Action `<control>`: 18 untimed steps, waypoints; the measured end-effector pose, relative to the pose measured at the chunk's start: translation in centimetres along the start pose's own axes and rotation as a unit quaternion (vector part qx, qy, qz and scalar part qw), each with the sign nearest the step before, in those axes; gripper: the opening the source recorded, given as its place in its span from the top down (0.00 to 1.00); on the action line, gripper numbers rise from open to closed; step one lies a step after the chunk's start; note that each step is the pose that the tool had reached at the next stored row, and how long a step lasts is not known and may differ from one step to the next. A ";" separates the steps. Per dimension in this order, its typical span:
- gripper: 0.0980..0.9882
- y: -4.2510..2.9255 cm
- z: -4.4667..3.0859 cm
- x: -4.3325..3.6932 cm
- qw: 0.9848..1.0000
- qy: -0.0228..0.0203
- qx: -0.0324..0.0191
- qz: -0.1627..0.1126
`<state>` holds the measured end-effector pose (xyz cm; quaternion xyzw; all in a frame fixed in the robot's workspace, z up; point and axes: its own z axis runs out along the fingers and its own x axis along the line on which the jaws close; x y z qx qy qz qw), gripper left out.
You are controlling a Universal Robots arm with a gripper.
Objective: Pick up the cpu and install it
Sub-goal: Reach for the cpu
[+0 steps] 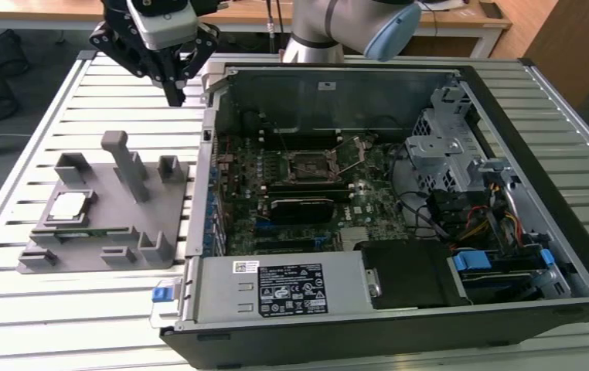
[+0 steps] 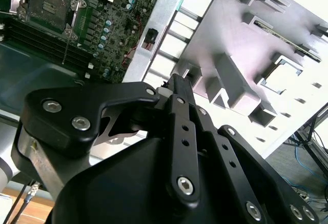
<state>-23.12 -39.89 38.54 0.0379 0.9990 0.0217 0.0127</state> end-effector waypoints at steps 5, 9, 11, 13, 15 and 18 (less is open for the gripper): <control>0.99 -0.01 0.02 0.15 1.000 0.000 0.000 0.000; 0.99 -0.02 0.04 0.26 1.000 0.000 0.000 0.000; 0.99 -0.03 0.04 0.32 1.000 0.000 0.000 0.000; 0.99 -0.03 0.05 0.37 1.000 0.000 0.000 0.000; 0.99 -0.04 0.06 0.44 1.000 0.000 0.000 0.000; 0.99 -0.04 0.06 0.52 1.000 0.000 0.000 0.000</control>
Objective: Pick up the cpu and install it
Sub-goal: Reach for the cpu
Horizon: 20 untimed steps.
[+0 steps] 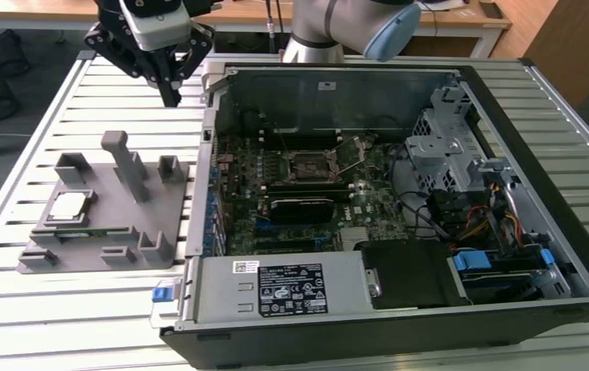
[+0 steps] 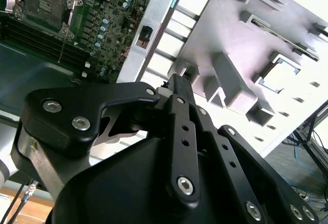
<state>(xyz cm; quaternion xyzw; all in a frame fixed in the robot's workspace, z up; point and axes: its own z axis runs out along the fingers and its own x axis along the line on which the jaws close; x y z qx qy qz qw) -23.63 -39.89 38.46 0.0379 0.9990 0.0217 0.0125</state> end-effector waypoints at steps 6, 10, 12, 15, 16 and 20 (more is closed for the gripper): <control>0.99 -0.01 0.02 0.18 1.000 0.000 0.000 0.000; 0.99 -0.02 0.03 0.30 1.000 0.000 0.000 0.000; 0.99 -0.03 0.04 0.37 1.000 0.000 0.000 0.000; 0.99 -0.04 0.05 0.46 1.000 0.000 0.000 0.000; 0.99 -0.04 0.05 0.49 1.000 0.000 0.000 0.000; 0.99 -0.05 0.06 0.63 1.000 0.000 0.000 0.000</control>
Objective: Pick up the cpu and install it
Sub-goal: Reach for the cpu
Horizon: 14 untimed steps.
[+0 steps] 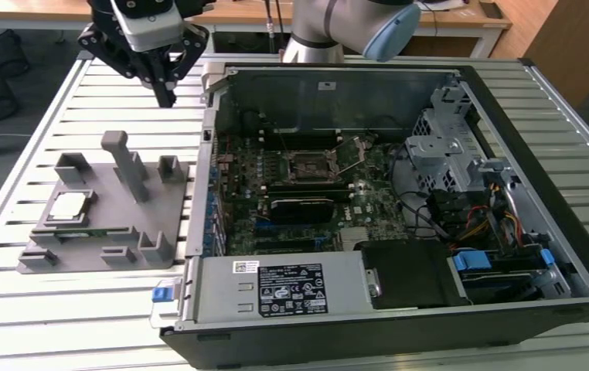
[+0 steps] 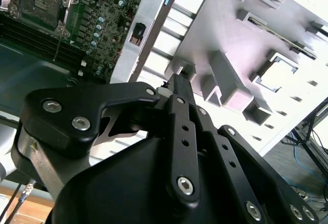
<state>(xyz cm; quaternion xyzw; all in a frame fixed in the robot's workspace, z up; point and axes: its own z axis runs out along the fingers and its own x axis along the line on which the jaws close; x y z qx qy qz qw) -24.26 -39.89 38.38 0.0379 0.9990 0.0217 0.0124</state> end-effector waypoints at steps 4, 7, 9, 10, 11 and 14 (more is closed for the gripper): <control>0.99 -0.01 0.01 0.14 1.000 0.000 0.000 0.000; 0.99 -0.02 0.02 0.24 1.000 0.000 0.000 0.000; 0.99 -0.03 0.03 0.31 1.000 0.000 0.000 0.000; 0.99 -0.03 0.03 0.34 1.000 0.000 0.000 0.000; 0.99 -0.03 0.03 0.38 1.000 0.000 0.000 0.000; 0.99 -0.04 0.04 0.50 1.000 0.000 0.000 0.000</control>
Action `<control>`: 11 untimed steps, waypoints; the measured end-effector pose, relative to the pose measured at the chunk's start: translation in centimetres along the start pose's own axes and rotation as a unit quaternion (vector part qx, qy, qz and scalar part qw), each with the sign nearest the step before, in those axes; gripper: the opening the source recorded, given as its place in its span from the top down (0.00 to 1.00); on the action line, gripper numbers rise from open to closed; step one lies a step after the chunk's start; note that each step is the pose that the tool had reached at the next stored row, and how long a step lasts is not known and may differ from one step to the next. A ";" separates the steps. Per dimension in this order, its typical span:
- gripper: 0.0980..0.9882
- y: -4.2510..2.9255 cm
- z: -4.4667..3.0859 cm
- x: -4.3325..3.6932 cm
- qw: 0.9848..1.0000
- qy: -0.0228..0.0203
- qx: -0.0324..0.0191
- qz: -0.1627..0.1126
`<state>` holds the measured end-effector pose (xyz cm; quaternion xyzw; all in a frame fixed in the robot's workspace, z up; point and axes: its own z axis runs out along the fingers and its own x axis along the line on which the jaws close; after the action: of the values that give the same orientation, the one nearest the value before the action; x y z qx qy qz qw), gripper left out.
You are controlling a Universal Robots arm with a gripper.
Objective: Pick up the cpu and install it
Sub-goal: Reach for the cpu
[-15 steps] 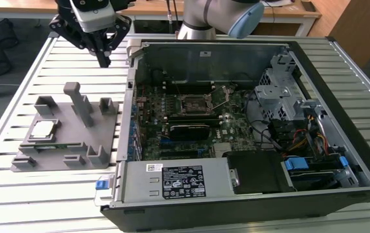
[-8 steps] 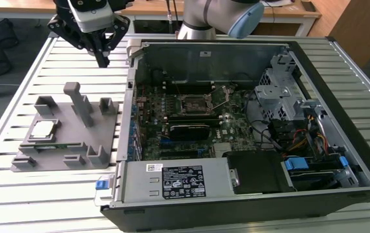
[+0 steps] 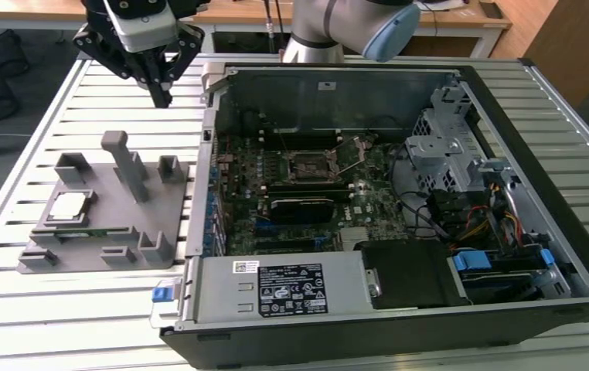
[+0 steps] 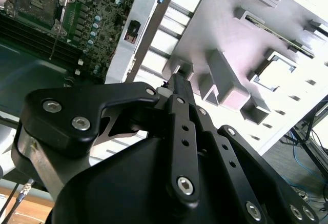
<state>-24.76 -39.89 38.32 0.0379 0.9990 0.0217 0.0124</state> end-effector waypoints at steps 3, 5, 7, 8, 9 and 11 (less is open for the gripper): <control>0.99 -0.01 0.01 0.13 1.000 0.000 0.000 0.000; 0.99 -0.02 0.02 0.21 1.000 0.000 0.000 0.000; 0.99 -0.02 0.02 0.29 1.000 0.000 0.000 0.000; 0.99 -0.03 0.03 0.33 1.000 0.000 0.000 0.000; 0.99 -0.03 0.03 0.37 1.000 0.000 0.000 0.000; 0.99 -0.04 0.04 0.45 1.000 0.000 0.000 0.000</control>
<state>-25.21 -39.89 38.27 0.0379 0.9990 0.0217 0.0123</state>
